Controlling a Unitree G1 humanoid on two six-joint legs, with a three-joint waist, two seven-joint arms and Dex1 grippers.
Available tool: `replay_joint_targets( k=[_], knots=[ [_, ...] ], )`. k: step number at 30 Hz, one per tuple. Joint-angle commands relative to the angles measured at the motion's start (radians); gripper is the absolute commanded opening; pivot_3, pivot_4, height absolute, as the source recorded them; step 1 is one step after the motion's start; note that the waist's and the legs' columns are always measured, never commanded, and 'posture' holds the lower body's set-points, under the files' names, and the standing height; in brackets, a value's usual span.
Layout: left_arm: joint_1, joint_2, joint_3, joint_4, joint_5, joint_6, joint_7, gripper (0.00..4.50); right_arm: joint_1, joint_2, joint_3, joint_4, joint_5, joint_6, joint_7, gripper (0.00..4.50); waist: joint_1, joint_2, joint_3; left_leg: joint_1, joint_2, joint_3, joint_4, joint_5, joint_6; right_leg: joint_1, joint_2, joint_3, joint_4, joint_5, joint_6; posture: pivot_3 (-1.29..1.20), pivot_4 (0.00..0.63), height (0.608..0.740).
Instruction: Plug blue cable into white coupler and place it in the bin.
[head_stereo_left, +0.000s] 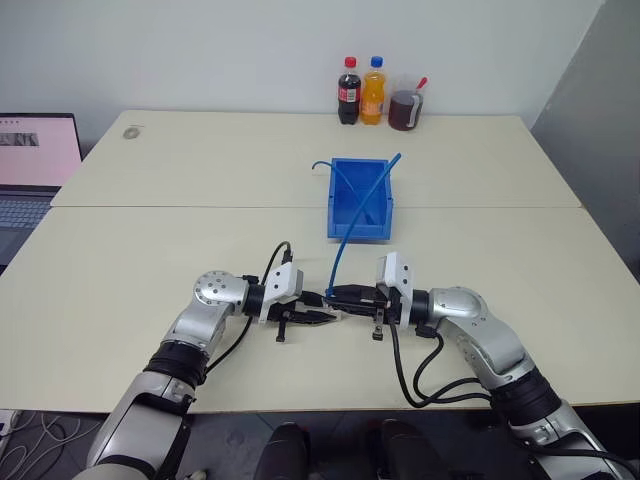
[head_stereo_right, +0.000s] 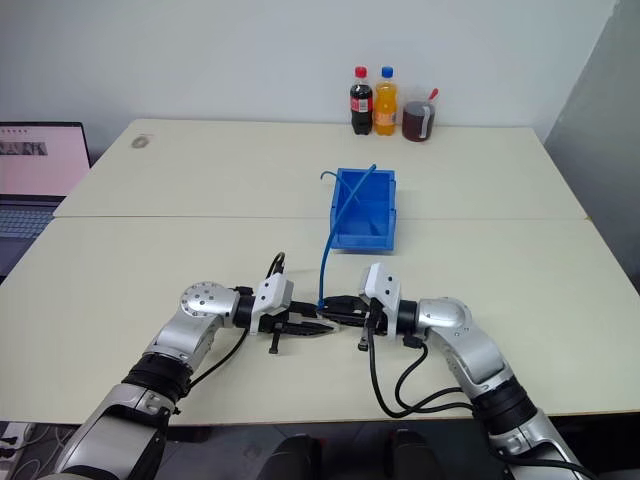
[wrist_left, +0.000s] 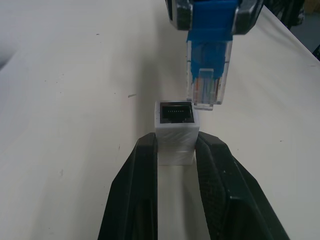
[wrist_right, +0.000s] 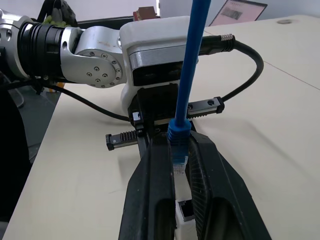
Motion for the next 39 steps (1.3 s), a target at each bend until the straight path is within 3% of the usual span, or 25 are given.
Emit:
replay_joint_targets(
  k=[1,16,30,39],
  knots=[
    [0.024,-0.003,0.001,0.004,0.041,-0.009,0.020,0.75,-0.004,0.002,-0.002,0.043,-0.039,-0.052,0.029,0.14,0.000,0.000,0.000,0.000,0.000,0.000,0.000,0.000,0.000,0.000,0.000,0.000,0.000,0.000,0.000,0.00,0.150,0.740],
    [0.055,0.001,0.009,-0.033,0.036,0.007,0.034,0.75,-0.028,-0.003,-0.028,0.107,-0.071,-0.067,0.069,0.14,-0.002,0.000,0.000,0.002,0.000,0.000,0.000,0.000,0.000,0.002,0.000,0.000,0.000,0.000,0.000,0.00,0.150,0.740],
    [0.054,-0.004,0.017,-0.054,0.036,0.022,0.043,0.75,-0.054,0.030,0.045,0.221,-0.197,-0.167,0.072,0.14,-0.008,0.001,-0.001,0.008,0.000,0.000,-0.001,0.000,0.000,0.007,0.000,0.000,0.000,0.000,-0.001,0.00,0.150,0.740],
    [0.078,0.004,0.033,-0.094,0.036,0.044,0.050,0.75,-0.052,0.028,0.041,0.231,-0.149,-0.122,0.168,0.14,-0.011,0.002,-0.004,0.010,0.001,0.000,-0.001,0.000,0.000,0.008,0.000,0.000,0.001,0.000,-0.001,0.00,0.150,0.740]
  ],
)
